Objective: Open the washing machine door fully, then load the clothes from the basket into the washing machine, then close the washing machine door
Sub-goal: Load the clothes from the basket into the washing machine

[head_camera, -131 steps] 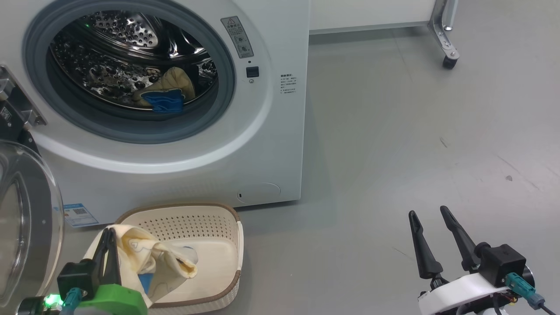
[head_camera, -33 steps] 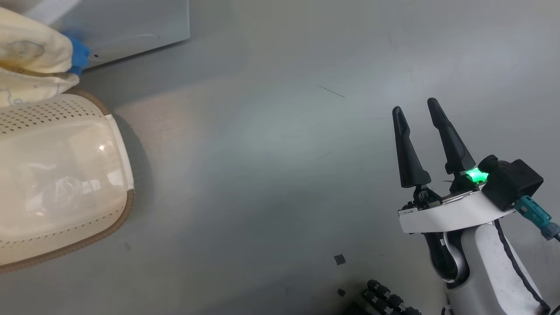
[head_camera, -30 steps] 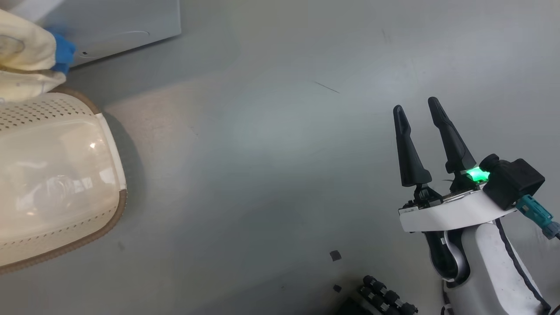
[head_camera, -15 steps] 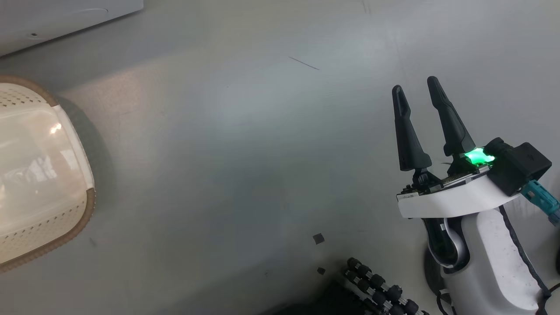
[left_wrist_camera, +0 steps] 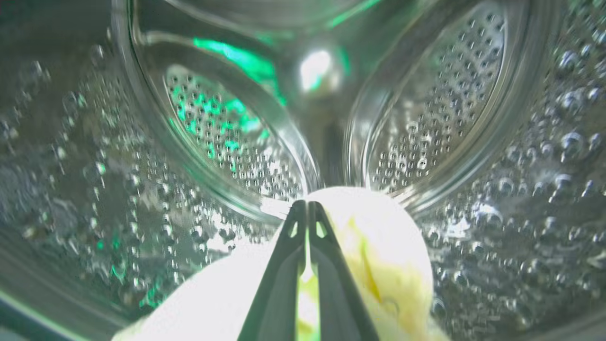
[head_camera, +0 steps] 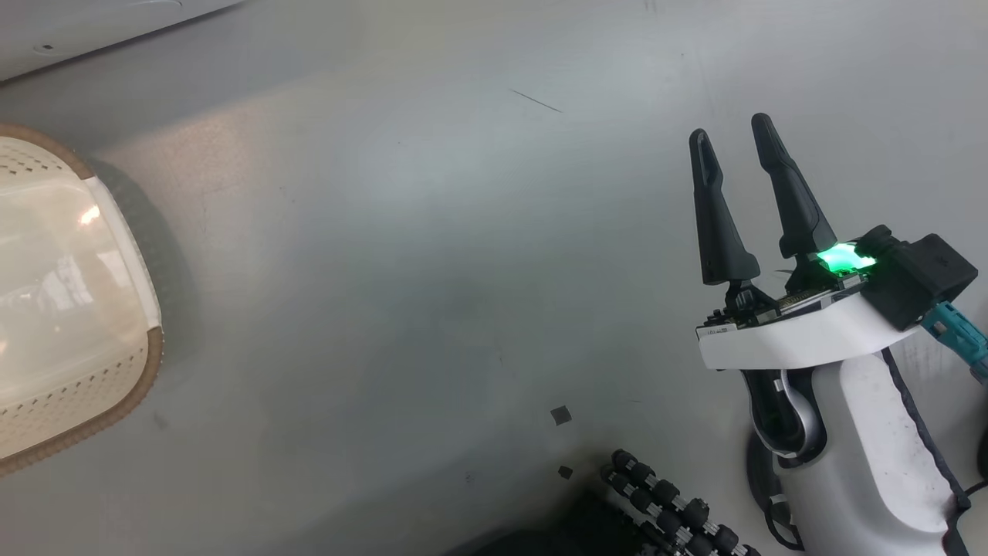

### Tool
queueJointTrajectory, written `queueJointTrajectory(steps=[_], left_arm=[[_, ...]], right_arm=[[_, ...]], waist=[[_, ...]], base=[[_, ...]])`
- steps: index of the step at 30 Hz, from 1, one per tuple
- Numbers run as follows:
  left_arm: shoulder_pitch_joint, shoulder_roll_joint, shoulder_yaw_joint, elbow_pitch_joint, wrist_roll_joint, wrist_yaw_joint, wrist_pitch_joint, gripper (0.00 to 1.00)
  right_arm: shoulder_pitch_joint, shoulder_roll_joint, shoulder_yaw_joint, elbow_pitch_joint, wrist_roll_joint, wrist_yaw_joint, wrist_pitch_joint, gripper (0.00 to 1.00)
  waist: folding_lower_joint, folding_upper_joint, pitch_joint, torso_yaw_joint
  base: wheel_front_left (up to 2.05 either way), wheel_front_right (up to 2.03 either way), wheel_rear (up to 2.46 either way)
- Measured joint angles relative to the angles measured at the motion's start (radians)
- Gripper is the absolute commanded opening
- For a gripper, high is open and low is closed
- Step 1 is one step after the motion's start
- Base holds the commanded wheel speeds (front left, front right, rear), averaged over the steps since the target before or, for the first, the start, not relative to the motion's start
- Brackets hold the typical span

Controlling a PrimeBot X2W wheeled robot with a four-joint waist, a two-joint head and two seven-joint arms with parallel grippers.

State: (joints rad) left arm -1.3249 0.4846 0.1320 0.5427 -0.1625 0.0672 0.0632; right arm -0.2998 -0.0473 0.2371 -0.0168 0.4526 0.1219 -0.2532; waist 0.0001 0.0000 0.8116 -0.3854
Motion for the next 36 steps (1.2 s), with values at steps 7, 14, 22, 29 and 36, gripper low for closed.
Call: queueJointTrajectory(steps=[7, 14, 22, 29, 36], left_arm=[[0.074, -0.046, 0.025, 0.091, -0.056, -0.003, -0.003, 0.00], [0.116, -0.063, 0.042, 0.152, -0.085, -0.023, -0.025, 1.00], [0.172, -0.049, 0.061, 0.190, -0.094, -0.048, -0.098, 1.00], [0.294, -0.041, 0.086, 0.200, -0.095, -0.060, -0.216, 1.00], [0.440, -0.107, 0.088, 0.197, -0.101, -0.073, -0.320, 1.00]], right_arm=[[-0.001, 0.002, -0.002, 0.014, 0.005, 0.000, 0.000, 1.00], [-0.002, 0.002, -0.006, 0.025, 0.005, 0.000, 0.000, 1.00], [-0.002, 0.002, -0.003, 0.041, 0.004, 0.000, 0.000, 1.00], [0.001, 0.002, -0.007, 0.060, 0.004, 0.000, 0.000, 1.00], [0.022, 0.002, -0.040, 0.073, -0.016, 0.000, 0.000, 1.00]], waist=[[0.0000, 0.0000, -0.020, 0.014], [0.0000, 0.0000, -0.056, 0.033], [-0.0001, 0.0000, -0.103, 0.048], [-0.0001, 0.0000, -0.158, 0.050], [-0.0001, 0.0000, -0.226, 0.058]], base=[[0.00, 0.00, 0.00], [0.00, 0.00, 0.00], [0.00, 0.00, 0.00], [0.00, 0.00, 0.00], [0.00, 0.00, 0.00]])
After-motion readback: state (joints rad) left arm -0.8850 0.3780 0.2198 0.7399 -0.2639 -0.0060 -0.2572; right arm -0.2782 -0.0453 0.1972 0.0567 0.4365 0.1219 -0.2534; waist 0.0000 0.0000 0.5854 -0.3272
